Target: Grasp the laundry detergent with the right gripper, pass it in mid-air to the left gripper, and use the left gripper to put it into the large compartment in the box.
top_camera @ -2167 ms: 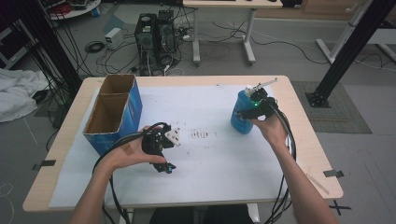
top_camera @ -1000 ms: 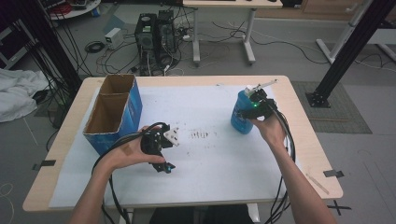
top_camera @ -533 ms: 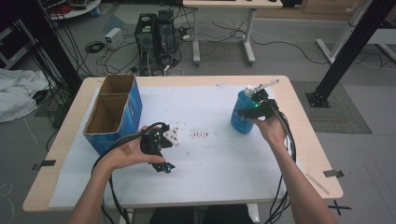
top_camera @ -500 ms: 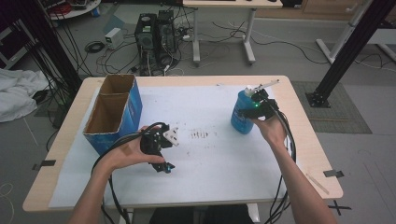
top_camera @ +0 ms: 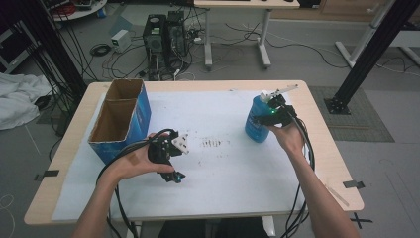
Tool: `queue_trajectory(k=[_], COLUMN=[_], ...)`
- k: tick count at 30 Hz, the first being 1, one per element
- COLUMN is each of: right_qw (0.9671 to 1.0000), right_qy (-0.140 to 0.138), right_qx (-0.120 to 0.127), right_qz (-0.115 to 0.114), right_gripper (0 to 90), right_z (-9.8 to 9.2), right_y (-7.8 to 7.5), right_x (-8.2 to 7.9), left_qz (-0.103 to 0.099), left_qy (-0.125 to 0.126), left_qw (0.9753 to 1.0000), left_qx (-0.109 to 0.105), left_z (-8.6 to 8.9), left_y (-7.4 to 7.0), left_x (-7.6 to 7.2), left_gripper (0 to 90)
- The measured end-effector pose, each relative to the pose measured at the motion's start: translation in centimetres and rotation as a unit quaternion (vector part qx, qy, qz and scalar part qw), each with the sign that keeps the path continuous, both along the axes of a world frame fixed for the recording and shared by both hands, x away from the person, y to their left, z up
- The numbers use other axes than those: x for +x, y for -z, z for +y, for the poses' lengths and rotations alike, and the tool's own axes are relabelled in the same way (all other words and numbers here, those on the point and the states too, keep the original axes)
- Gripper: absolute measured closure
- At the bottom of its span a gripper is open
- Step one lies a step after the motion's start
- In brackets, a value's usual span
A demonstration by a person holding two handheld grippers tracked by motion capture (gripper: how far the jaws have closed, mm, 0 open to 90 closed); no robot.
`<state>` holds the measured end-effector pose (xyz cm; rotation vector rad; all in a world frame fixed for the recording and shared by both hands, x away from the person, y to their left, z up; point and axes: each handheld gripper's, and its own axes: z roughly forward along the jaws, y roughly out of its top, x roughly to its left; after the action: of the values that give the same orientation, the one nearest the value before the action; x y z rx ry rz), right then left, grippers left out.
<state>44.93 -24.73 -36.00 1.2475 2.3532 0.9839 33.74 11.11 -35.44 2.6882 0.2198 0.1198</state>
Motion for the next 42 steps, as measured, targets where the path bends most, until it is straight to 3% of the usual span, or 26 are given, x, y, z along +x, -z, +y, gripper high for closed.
queue_trajectory(k=[7,12,15,20,21,22,23,26,28,30,33,37,38,39,40,42], right_qw=[0.9994,0.9967,0.9929,0.9826,0.9826,0.9791,0.9725,0.9601,0.9498,0.9393,0.9264,0.9137,0.9137,0.9104,0.9036,0.9], right_qy=[-0.031,-0.08,-0.118,-0.185,-0.185,-0.203,-0.232,-0.279,-0.312,-0.342,-0.376,-0.406,-0.406,-0.413,-0.428,-0.436], right_qx=[0.011,-0.006,-0.01,-0.012,-0.012,-0.013,-0.017,-0.018,-0.021,-0.024,-0.024,-0.016,-0.016,-0.015,-0.015,-0.015], right_qz=[-0.003,-0.009,-0.014,-0.015,-0.015,-0.016,-0.016,-0.014,-0.011,-0.011,-0.013,-0.01,-0.01,-0.011,-0.01,-0.009], right_gripper=[46.4,46.3,46.1,46.1,46.1,46.1,46.1,46.0,45.9,45.9,45.9,45.9,45.9,45.9,45.9,45.9], right_z=[0.0,0.8,1.5,2.8,2.8,3.3,4.0,5.2,6.0,6.9,8.2,9.5,9.5,9.8,10.4,10.9], right_y=[-0.7,-1.6,-2.1,-3.1,-3.1,-3.4,-3.8,-4.2,-4.5,-4.6,-4.8,-4.7,-4.7,-4.6,-4.5,-4.4], right_x=[-0.6,-1.6,-2.3,-3.7,-3.7,-4.0,-4.6,-5.3,-5.7,-6.0,-6.3,-6.4,-6.4,-6.4,-6.4,-6.3], left_qz=[-0.012,-0.012,-0.013,-0.017,-0.017,-0.01,-0.007,0.001,0.001,0.004,0.006,0.007,0.007,0.011,0.012,0.016], left_qy=[-0.022,-0.022,-0.018,-0.01,-0.01,-0.009,-0.005,0.005,0.01,0.01,0.015,0.02,0.02,0.022,0.02,0.02], left_qw=[0.9997,0.9997,0.9997,0.9996,0.9996,0.9995,0.9995,0.9993,0.9991,0.999,0.9991,0.9996,0.9996,0.9996,0.9996,0.9996], left_qx=[-0.01,-0.007,-0.01,-0.018,-0.018,-0.027,-0.029,-0.036,-0.041,-0.044,-0.038,-0.021,-0.021,-0.017,-0.012,-0.007], left_z=[0.3,0.2,0.1,-0.4,-0.4,-0.7,-0.8,-1.3,-1.7,-2.2,-2.9,-3.9,-3.9,-4.3,-4.5,-5.0], left_y=[-1.5,-3.2,-4.3,-6.6,-6.6,-7.5,-8.0,-9.4,-10.3,-11.0,-11.6,-11.7,-11.7,-11.6,-11.5,-11.2], left_x=[0.5,0.9,1.2,1.5,1.5,1.6,1.6,1.6,1.6,1.7,1.9,2.3,2.3,2.7,2.8,3.2], left_gripper=[17.0,17.0,16.9,16.9,16.9,16.9,17.0,17.0,17.0,17.0,17.0,17.0,17.0,17.0,17.0,17.0])
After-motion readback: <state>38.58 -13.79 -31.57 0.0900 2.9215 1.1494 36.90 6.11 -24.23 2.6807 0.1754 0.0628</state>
